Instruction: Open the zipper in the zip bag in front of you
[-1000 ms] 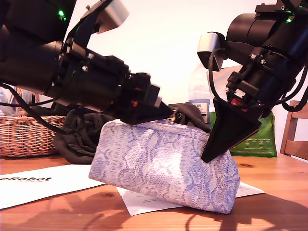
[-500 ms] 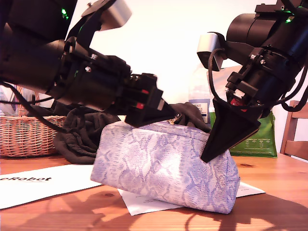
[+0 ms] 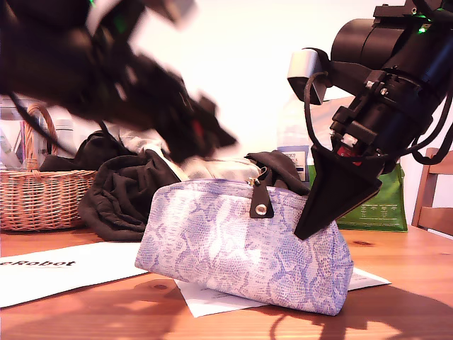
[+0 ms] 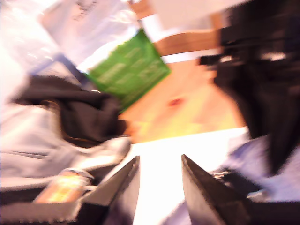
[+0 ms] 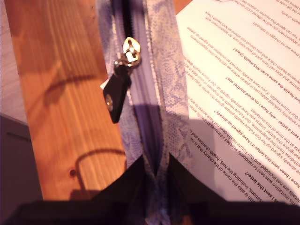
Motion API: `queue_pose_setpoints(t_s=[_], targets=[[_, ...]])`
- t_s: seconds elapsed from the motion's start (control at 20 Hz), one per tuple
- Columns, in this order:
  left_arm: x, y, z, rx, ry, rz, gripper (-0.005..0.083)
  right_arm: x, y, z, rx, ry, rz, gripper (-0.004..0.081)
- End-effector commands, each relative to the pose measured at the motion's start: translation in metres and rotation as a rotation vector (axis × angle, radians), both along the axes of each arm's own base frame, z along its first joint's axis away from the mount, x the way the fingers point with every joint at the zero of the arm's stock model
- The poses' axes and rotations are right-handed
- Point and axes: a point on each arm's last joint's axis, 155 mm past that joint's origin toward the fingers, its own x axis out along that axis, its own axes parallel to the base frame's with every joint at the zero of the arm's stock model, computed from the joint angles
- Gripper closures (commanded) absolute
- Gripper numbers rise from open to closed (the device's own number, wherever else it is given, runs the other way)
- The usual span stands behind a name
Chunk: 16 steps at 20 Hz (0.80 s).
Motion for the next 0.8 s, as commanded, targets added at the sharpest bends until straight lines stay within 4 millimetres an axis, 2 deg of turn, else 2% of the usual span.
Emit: queue_pose_setpoints(t_s=[0.0,0.1,0.25,0.45,0.75], targets=[[-0.008,0.002,0.005,0.024,0.033,-0.048,0.0536,0.002,0.003,-0.001,-0.001,0.002,0.004,0.0783],[-0.018,0.009,0.000,0.078,0.116,-0.101,0.0537,0.002,0.003,-0.001,-0.002,0.000,0.006,0.0783],[-0.036,0.017,0.002,0.122,0.246,-0.200,0.0537,0.000,0.005,-0.002,-0.013,-0.017,0.035,0.0783],[-0.037,0.046,-0.012,0.251,0.423,-0.213,0.0531,-0.004,0.008,-0.008,-0.091,-0.094,0.116,0.0783],[-0.051,0.058,-0.026,0.322,0.517,-0.280,0.0499,-0.003,0.009,-0.015,-0.242,-0.231,0.202,0.0783]])
